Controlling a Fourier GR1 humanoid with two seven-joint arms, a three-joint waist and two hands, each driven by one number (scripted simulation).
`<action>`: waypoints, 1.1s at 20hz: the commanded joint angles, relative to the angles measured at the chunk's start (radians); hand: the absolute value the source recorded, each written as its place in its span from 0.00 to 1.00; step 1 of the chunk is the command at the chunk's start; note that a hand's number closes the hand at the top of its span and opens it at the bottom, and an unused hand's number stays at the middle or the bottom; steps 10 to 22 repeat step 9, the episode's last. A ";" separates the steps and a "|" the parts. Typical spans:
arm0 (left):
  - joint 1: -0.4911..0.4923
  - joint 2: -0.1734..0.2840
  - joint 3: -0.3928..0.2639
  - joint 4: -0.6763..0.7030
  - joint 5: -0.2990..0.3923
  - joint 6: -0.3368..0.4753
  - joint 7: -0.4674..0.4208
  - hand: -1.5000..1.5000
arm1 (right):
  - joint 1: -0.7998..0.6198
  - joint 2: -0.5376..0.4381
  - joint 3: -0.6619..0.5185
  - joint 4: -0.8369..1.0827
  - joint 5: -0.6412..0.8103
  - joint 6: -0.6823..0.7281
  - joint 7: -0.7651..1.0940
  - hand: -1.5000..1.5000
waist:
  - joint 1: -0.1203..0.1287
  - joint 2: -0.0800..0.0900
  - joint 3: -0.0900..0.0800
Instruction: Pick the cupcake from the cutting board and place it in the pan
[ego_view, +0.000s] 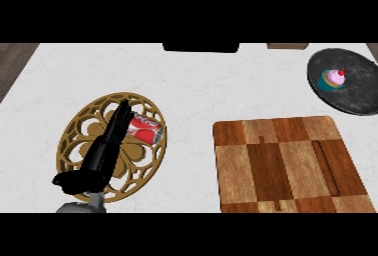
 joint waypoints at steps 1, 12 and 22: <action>-0.012 -0.029 -0.028 -0.042 -0.016 0.027 0.046 0.50 | 0.010 -0.021 0.012 0.014 0.001 0.095 -0.074 0.00 | 0.002 -0.001 0.001; -0.009 -0.026 -0.012 0.014 -0.009 0.008 0.006 0.50 | 0.043 0.012 0.052 -0.018 0.020 -0.039 -0.170 0.00 | -0.004 0.000 0.000; -0.009 -0.026 -0.012 0.014 -0.009 0.008 0.006 0.50 | 0.043 0.012 0.052 -0.018 0.020 -0.039 -0.170 0.00 | -0.004 0.000 0.000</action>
